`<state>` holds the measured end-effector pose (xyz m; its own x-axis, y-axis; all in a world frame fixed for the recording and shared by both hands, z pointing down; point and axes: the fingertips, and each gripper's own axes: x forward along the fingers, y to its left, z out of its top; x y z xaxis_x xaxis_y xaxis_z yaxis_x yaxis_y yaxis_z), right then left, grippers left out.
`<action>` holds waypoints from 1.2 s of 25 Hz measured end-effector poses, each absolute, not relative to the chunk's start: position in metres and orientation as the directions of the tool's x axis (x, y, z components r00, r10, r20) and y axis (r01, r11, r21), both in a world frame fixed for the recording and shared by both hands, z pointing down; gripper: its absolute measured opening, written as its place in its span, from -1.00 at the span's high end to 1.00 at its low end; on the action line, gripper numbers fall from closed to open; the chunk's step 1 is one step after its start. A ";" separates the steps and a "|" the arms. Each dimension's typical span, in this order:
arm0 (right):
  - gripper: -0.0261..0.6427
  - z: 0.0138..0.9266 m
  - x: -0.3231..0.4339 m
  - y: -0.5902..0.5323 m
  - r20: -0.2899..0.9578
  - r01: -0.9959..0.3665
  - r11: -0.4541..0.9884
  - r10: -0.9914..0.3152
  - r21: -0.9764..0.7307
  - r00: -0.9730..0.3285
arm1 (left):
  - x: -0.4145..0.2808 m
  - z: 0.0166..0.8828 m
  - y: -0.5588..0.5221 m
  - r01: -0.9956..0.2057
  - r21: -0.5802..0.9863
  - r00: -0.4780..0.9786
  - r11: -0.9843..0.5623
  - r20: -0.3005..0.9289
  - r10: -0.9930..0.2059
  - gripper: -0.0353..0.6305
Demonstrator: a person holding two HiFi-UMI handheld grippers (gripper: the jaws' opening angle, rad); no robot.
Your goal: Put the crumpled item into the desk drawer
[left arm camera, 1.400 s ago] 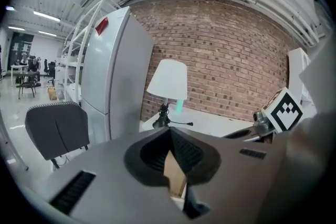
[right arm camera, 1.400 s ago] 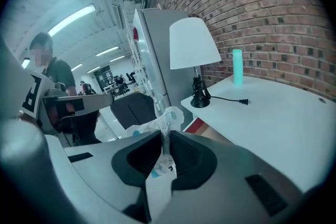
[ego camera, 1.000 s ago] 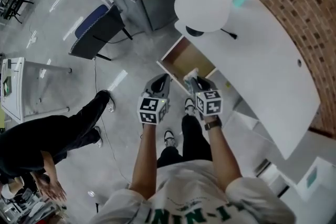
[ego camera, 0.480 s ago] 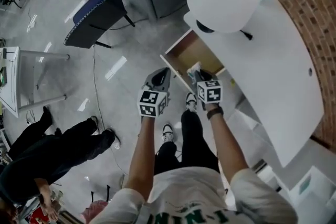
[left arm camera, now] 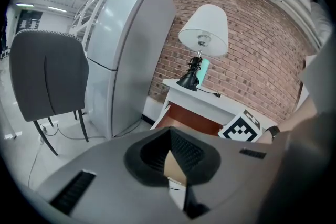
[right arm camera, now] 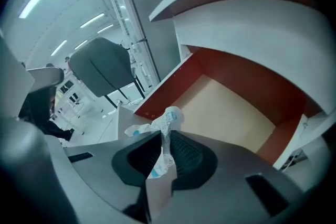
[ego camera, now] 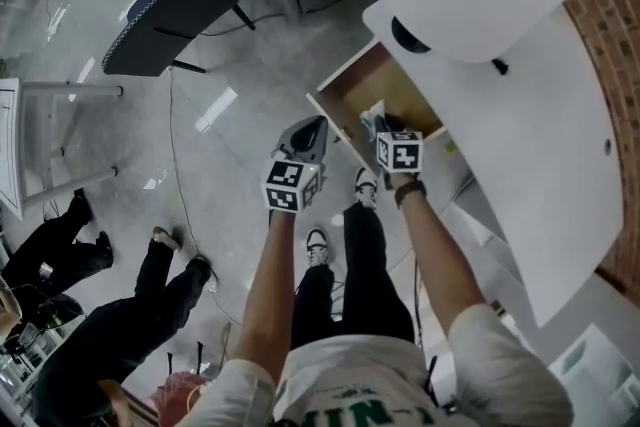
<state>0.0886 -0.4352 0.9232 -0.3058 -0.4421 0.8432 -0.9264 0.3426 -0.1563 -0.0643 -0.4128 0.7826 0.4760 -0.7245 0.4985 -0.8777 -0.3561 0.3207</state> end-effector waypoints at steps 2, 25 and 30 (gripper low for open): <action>0.81 0.940 0.087 -0.443 0.846 -0.929 0.341 -0.443 -0.148 -0.297 | -0.063 0.794 -0.419 -0.873 0.326 0.484 -0.362 0.500 -0.718 0.91; 0.39 1.001 0.072 -0.453 0.887 -0.930 0.322 -0.358 -0.176 -0.292 | -0.075 0.829 -0.421 -0.875 0.346 0.477 -0.339 0.493 -0.727 0.91; 0.39 0.982 0.083 -0.451 0.871 -0.936 0.324 -0.411 -0.136 -0.269 | -0.079 0.819 -0.419 -0.885 0.332 0.458 -0.326 0.500 -0.735 0.91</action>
